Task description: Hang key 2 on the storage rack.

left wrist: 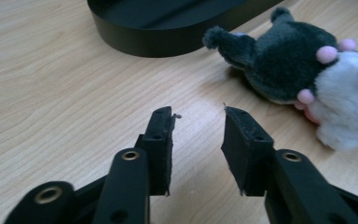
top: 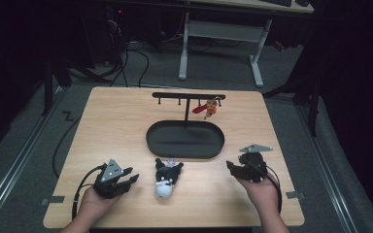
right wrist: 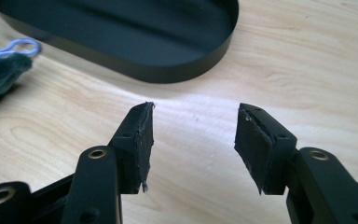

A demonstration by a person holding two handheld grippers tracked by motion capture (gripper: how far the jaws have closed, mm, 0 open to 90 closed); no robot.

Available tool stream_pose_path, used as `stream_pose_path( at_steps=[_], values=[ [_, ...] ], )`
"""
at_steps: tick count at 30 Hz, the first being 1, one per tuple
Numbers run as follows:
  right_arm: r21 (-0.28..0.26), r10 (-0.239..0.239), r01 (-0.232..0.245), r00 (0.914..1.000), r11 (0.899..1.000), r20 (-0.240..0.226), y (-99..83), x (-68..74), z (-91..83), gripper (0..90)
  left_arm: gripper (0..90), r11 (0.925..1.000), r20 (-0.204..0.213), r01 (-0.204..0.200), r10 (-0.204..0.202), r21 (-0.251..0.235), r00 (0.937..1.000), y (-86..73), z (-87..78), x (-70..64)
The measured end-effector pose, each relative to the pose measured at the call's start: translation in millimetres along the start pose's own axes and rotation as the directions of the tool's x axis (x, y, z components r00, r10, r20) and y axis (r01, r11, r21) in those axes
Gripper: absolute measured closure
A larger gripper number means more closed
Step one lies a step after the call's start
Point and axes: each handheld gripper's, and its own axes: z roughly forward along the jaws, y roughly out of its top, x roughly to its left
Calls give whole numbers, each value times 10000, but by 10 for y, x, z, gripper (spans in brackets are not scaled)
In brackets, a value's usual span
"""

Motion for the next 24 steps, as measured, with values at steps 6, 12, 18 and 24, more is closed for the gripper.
stream_pose_path(
  at_steps=[6,12,18,24],
  values=[
    [-2293,369,-423,9989,9724,-278,-625,50,8,511,710,9995,-809,-295,286,-98,9963,1,25,-77],
    [-2583,165,-328,9978,9655,-648,-715,105,-84,495,794,9995,-1090,-330,329,10,9935,15,118,-179],
    [-2336,-164,-105,9934,9723,-1131,-730,155,-24,505,894,9991,-1362,-281,323,331,9902,108,185,-310],
    [-2455,-136,-155,9931,9693,-1165,-730,140,-51,507,896,9982,-770,-297,337,519,9965,177,337,-502]
  ],
)
